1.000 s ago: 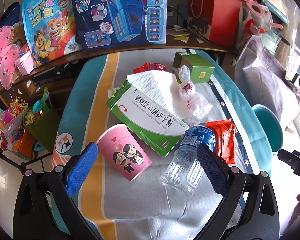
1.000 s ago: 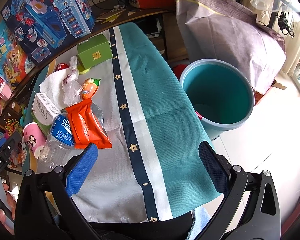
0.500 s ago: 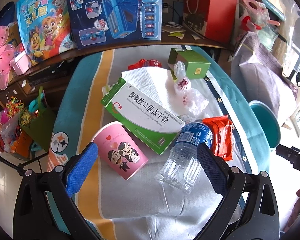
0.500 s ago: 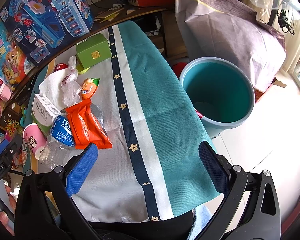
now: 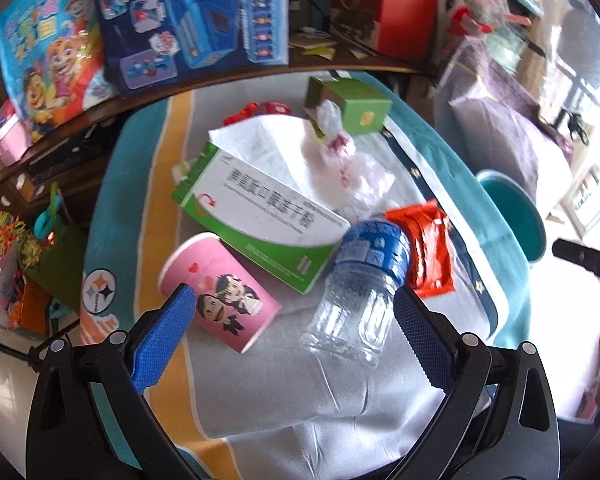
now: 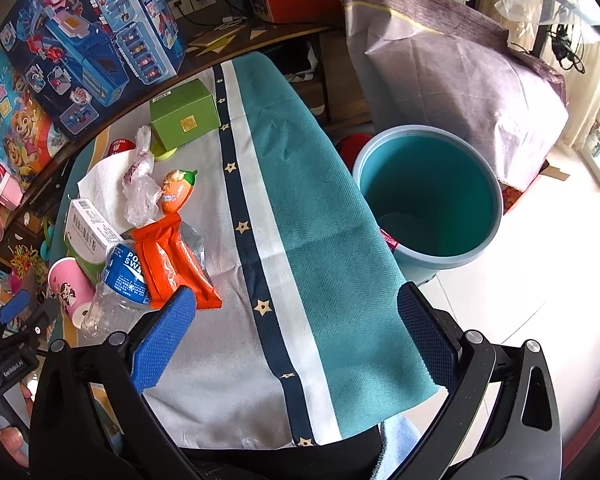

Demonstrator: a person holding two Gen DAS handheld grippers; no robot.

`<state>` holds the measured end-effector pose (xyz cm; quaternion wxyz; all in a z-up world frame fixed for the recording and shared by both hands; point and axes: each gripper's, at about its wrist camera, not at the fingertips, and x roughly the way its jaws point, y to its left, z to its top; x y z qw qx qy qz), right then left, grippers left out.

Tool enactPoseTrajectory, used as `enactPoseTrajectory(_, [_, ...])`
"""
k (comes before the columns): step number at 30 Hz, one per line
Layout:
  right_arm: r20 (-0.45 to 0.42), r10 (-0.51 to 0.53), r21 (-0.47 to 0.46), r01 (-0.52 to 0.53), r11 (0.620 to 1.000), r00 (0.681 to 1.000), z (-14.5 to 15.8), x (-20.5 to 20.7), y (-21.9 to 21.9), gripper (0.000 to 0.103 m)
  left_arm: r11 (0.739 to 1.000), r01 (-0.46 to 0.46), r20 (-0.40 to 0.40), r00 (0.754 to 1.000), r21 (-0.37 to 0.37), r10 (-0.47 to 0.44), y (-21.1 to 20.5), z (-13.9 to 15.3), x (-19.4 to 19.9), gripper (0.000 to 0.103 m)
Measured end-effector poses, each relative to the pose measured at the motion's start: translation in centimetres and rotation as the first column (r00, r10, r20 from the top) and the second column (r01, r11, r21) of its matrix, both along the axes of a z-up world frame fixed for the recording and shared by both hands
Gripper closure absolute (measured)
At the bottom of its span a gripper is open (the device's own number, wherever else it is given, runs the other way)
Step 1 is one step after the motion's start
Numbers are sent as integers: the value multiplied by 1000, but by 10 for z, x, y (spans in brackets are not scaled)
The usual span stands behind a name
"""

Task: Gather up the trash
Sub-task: 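Grasp the clear water bottle with the left tool while the right tool grasps the orange wrapper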

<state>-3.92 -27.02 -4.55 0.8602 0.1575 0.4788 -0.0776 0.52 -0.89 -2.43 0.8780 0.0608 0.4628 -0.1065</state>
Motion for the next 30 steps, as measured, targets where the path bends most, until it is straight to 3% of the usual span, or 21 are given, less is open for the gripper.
enactPoseTrajectory(6, [-16, 26, 30, -26, 999, 1000, -7, 4, 0, 6, 993, 117, -61, 991, 31, -115, -25, -20, 2, 4])
enactPoseTrajectory(10, [-25, 38, 48, -37, 998, 999, -12, 7, -1, 6, 982, 186, -118, 977, 35, -180, -41, -32, 8, 19])
enactPoseTrajectory(14, [-26, 29, 65, -27, 997, 999, -17, 10, -7, 6, 974, 219, -169, 964, 53, -207, -51, -47, 13, 20])
enactPoseTrajectory(15, [-23, 34, 75, -33, 997, 999, -19, 11, -7, 6, 974, 220, -180, 961, 50, -208, -51, -51, 14, 25])
enactPoseTrajectory(18, [-26, 74, 101, -71, 992, 997, -25, 20, -2, 6, 975, 223, -216, 953, 21, -213, -52, -62, 18, 42])
enactPoseTrajectory(22, [-23, 138, 135, -134, 982, 990, -32, 35, 13, 6, 971, 231, -227, 944, -61, -239, -48, -62, 17, 43])
enactPoseTrajectory(26, [-23, 226, 182, -218, 959, 974, -42, 54, 33, 20, 964, 235, -236, 937, -125, -258, -43, -65, 16, 43])
enactPoseTrajectory(30, [-44, 277, 209, -262, 942, 960, -53, 70, 50, 21, 958, 234, -240, 932, -168, -270, -39, -66, 15, 42])
